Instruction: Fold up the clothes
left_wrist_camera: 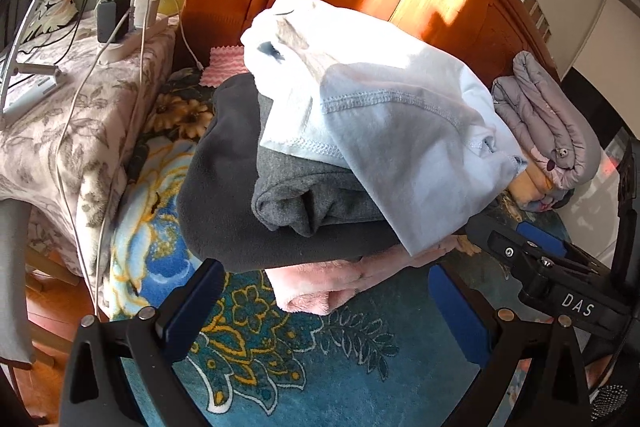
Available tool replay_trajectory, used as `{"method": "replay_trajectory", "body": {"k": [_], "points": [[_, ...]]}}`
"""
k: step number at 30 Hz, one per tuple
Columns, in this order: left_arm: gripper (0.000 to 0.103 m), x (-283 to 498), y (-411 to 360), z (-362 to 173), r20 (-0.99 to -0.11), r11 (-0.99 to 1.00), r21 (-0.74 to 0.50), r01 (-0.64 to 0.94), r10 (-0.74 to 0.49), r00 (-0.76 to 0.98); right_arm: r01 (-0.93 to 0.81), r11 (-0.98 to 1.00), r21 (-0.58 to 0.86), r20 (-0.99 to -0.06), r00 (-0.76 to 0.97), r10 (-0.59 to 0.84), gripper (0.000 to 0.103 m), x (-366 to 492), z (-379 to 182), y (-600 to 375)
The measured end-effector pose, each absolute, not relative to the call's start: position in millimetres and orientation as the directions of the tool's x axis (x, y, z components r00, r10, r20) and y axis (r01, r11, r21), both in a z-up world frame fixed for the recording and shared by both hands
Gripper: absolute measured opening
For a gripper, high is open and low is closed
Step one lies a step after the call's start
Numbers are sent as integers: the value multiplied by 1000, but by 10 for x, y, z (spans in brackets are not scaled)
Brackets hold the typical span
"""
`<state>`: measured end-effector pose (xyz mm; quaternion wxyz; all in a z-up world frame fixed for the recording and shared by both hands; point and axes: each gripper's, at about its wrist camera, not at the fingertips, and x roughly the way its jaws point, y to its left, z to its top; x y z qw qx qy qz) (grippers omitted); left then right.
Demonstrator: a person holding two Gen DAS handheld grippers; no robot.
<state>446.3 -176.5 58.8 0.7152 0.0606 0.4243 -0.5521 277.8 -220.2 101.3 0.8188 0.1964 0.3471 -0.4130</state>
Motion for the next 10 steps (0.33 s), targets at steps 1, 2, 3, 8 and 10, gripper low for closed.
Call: {"method": "replay_trajectory", "body": {"k": [1,2,3,8,10], "points": [[103,4451,-1771,589,-675,384,-372,845,-737,38,814,580,33,-732,415,-540,103,2779,1006,-2202],[103,4437,-1775,590,-677,384,-361,850,-734,44,814,580,33,-733,413,-540,103,2779,1001,-2202],[103,4420,-1776,591,-679,388,-348,854,-732,56,815,578,31,-733,412,-541,103,2777,997,-2200],[103,4369,-1737,622,-660,417,-279,865,-738,143,822,569,27,-732,404,-548,103,2771,995,-2203],[103,4369,-1748,623,-660,413,-277,868,-738,140,822,569,28,-733,403,-548,103,2773,999,-2206]]}}
